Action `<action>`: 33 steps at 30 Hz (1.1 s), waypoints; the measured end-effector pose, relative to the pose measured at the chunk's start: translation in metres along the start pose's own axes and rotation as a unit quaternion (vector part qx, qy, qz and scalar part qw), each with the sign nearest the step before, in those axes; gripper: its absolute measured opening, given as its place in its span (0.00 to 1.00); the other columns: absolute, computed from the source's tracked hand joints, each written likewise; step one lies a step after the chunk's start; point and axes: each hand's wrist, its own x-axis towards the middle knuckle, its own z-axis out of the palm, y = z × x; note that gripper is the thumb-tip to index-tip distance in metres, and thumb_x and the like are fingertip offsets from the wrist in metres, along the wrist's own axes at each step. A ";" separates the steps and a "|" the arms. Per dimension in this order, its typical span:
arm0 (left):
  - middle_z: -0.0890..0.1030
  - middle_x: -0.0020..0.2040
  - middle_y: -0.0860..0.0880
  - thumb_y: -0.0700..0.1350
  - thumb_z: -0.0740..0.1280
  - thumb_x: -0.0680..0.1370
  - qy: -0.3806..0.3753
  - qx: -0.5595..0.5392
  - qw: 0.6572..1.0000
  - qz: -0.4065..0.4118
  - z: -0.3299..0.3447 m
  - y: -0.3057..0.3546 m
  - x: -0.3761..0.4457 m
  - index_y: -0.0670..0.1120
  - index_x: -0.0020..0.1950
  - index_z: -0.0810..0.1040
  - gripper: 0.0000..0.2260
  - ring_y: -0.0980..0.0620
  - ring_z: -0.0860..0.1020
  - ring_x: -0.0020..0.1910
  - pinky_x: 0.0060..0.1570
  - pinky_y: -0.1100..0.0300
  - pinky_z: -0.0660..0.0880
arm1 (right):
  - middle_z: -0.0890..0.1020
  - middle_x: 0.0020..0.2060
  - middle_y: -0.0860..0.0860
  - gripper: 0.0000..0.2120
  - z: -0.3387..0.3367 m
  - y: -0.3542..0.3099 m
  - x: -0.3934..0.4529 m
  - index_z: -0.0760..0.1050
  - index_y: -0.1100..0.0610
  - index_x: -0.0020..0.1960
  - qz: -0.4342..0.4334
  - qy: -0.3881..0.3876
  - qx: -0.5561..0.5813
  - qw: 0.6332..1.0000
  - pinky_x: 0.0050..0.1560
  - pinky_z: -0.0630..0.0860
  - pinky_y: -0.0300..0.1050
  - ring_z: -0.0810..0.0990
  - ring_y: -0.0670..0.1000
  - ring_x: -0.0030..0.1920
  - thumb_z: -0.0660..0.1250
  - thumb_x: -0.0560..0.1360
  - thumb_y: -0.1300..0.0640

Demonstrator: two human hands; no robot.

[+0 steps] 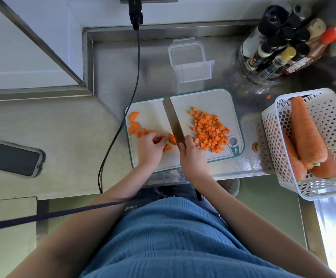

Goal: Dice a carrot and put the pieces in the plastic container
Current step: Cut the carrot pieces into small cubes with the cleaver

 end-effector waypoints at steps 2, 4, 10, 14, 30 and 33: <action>0.82 0.34 0.46 0.40 0.69 0.76 0.000 0.000 1.000 0.004 -0.001 0.000 -0.001 0.41 0.42 0.79 0.04 0.54 0.81 0.31 0.34 0.61 0.79 | 0.78 0.33 0.60 0.09 0.001 -0.001 0.001 0.65 0.61 0.54 0.001 -0.002 -0.001 1.000 0.28 0.66 0.47 0.75 0.61 0.32 0.52 0.83 0.56; 0.82 0.33 0.47 0.40 0.69 0.76 -0.006 -0.002 1.000 0.011 -0.001 0.001 -0.001 0.44 0.40 0.79 0.04 0.54 0.81 0.31 0.35 0.60 0.79 | 0.78 0.34 0.60 0.09 0.002 -0.002 0.002 0.65 0.61 0.54 0.000 -0.002 -0.004 1.000 0.29 0.70 0.50 0.76 0.61 0.32 0.52 0.83 0.55; 0.80 0.32 0.49 0.44 0.67 0.77 0.037 0.004 0.999 0.039 -0.004 0.009 0.002 0.44 0.40 0.78 0.07 0.53 0.79 0.32 0.35 0.57 0.78 | 0.78 0.33 0.60 0.09 0.004 -0.002 0.003 0.65 0.60 0.54 -0.007 0.000 -0.029 1.000 0.30 0.75 0.54 0.77 0.62 0.31 0.52 0.83 0.55; 0.71 0.29 0.47 0.57 0.59 0.79 0.049 0.034 0.997 0.051 -0.011 0.030 0.019 0.40 0.34 0.69 0.23 0.53 0.71 0.30 0.31 0.65 0.65 | 0.76 0.31 0.59 0.08 0.006 0.000 0.004 0.64 0.60 0.53 -0.012 -0.001 -0.048 0.999 0.27 0.73 0.51 0.76 0.61 0.30 0.52 0.83 0.55; 0.64 0.25 0.48 0.43 0.57 0.80 -0.047 0.189 0.976 0.098 -0.010 0.040 0.044 0.42 0.30 0.63 0.18 0.52 0.62 0.24 0.28 0.56 0.57 | 0.75 0.35 0.58 0.06 0.014 0.006 0.008 0.61 0.58 0.57 -0.008 -0.081 -0.157 0.984 0.35 0.73 0.51 0.78 0.61 0.37 0.50 0.83 0.57; 0.66 0.25 0.50 0.44 0.57 0.81 -0.068 0.192 0.974 0.097 -0.013 0.045 0.045 0.42 0.31 0.66 0.18 0.53 0.64 0.24 0.27 0.57 0.58 | 0.74 0.34 0.58 0.08 0.011 0.009 0.013 0.62 0.59 0.56 -0.013 -0.077 -0.140 0.987 0.33 0.71 0.49 0.77 0.60 0.36 0.50 0.83 0.54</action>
